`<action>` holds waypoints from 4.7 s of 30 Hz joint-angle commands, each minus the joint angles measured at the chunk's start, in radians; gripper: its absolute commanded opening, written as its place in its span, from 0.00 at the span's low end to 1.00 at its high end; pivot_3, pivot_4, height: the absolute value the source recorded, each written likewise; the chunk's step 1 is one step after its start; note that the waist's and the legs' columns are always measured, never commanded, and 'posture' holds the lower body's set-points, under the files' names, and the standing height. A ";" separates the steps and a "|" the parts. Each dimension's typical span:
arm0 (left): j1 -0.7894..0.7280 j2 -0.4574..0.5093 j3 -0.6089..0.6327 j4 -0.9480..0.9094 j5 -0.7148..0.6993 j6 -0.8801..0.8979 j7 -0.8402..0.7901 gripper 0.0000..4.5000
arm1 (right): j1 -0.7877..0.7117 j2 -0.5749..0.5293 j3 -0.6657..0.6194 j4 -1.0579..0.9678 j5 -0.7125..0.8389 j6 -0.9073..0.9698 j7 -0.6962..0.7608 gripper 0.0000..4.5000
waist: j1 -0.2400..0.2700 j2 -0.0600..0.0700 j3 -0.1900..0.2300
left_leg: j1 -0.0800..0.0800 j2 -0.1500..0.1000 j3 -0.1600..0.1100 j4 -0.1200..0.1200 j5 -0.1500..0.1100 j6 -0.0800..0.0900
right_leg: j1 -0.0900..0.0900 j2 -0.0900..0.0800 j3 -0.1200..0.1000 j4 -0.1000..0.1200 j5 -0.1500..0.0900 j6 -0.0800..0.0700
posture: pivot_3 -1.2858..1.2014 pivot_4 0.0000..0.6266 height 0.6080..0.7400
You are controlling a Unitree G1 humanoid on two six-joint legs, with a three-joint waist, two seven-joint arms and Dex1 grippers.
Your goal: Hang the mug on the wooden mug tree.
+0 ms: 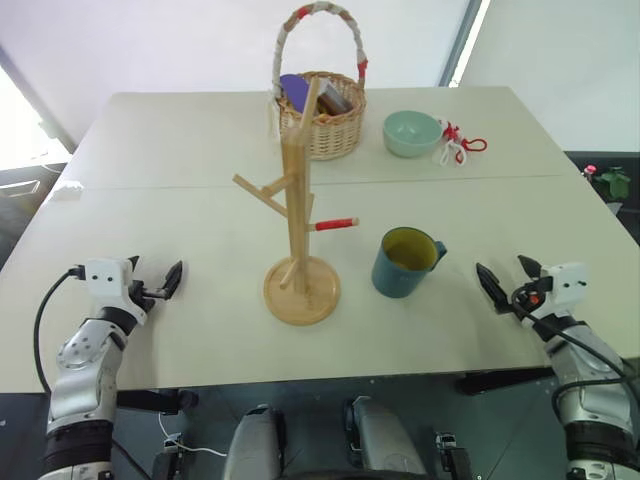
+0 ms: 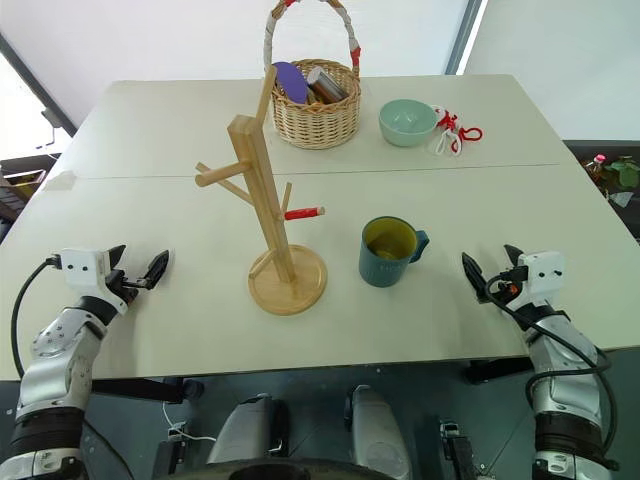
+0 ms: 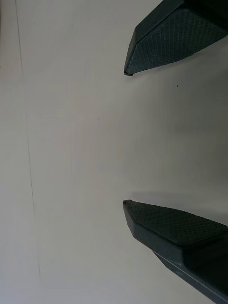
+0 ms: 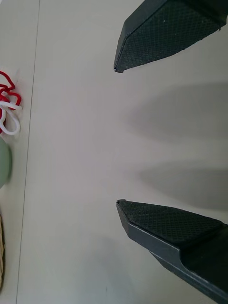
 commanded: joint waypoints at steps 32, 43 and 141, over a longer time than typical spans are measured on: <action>0.222 0.069 -0.170 -0.326 -0.182 -0.021 -0.581 1.00 | 0.047 -0.015 0.107 -0.264 0.031 0.028 0.164 0.99 | -0.001 0.004 0.001 | -0.001 0.001 0.000 -0.003 0.000 0.000 | -0.001 -0.003 -0.001 -0.007 0.000 -0.001 | 0.52 0.24 1.00; 0.238 0.083 -0.191 -0.411 -0.208 0.020 -0.627 1.00 | -0.040 0.037 0.136 -0.188 0.019 0.009 0.142 0.99 | 0.001 0.004 0.001 | -0.001 0.000 0.001 -0.010 0.000 0.000 | -0.001 0.000 -0.001 -0.011 0.000 -0.001 | 0.52 0.24 1.00; 0.077 0.296 -0.052 -0.598 -0.504 0.352 -0.673 1.00 | -0.587 -0.183 0.529 -0.630 -0.184 0.303 0.358 0.44 | 0.001 0.004 0.001 | 0.000 -0.002 0.001 -0.007 0.000 0.000 | -0.001 0.003 -0.002 -0.008 0.001 -0.001 | 0.52 0.24 1.00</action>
